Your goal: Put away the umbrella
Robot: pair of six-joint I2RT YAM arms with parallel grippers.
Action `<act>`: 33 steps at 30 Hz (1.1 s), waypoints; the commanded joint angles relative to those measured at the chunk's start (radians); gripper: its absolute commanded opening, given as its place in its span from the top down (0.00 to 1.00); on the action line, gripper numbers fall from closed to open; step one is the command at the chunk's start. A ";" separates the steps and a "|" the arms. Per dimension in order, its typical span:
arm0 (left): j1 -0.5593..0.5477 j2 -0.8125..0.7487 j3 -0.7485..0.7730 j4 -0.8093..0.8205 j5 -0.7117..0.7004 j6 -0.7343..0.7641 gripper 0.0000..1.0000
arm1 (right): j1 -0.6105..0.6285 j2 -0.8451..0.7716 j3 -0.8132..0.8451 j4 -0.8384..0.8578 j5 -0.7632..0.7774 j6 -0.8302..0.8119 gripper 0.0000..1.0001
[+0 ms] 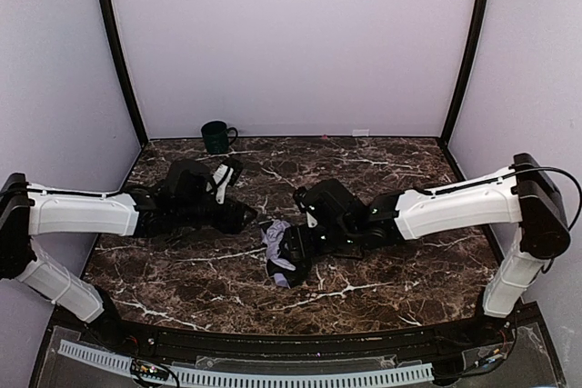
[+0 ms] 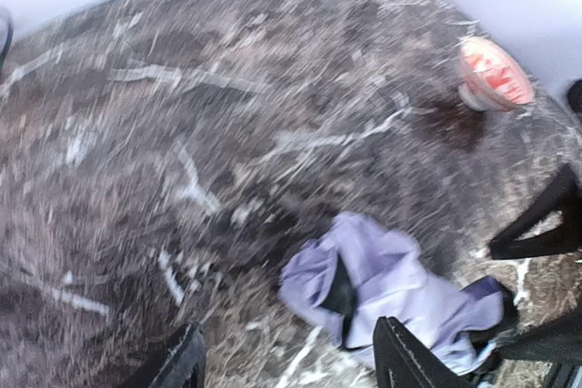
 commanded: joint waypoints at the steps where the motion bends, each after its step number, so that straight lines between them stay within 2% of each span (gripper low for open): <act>1: 0.012 0.038 -0.030 -0.113 -0.012 -0.098 0.35 | 0.070 0.074 0.178 -0.125 0.118 -0.060 0.23; 4: 0.012 0.024 -0.071 -0.085 -0.012 -0.118 0.35 | 0.092 0.177 0.332 -0.301 0.235 -0.068 0.16; 8: 0.014 -0.020 -0.100 -0.097 -0.049 -0.123 0.34 | 0.087 0.267 0.407 -0.379 0.316 -0.068 0.11; 17: 0.015 -0.081 -0.152 -0.082 -0.036 -0.129 0.34 | 0.044 0.429 0.539 -0.410 0.209 -0.095 0.11; 19: 0.015 -0.080 -0.157 -0.077 -0.033 -0.130 0.34 | 0.021 0.446 0.542 -0.388 0.167 -0.096 0.15; 23: 0.015 -0.082 -0.156 -0.079 -0.017 -0.127 0.34 | -0.025 0.423 0.481 -0.277 0.055 -0.087 0.37; 27: 0.015 -0.114 -0.155 -0.093 -0.017 -0.099 0.34 | -0.057 0.326 0.356 -0.109 -0.078 -0.082 0.48; 30: 0.014 -0.176 -0.163 -0.083 0.004 -0.080 0.34 | -0.085 0.226 0.224 0.162 -0.216 -0.080 0.51; 33: 0.007 -0.279 -0.195 -0.031 0.029 -0.065 0.33 | -0.109 0.110 0.049 0.530 -0.340 -0.053 0.53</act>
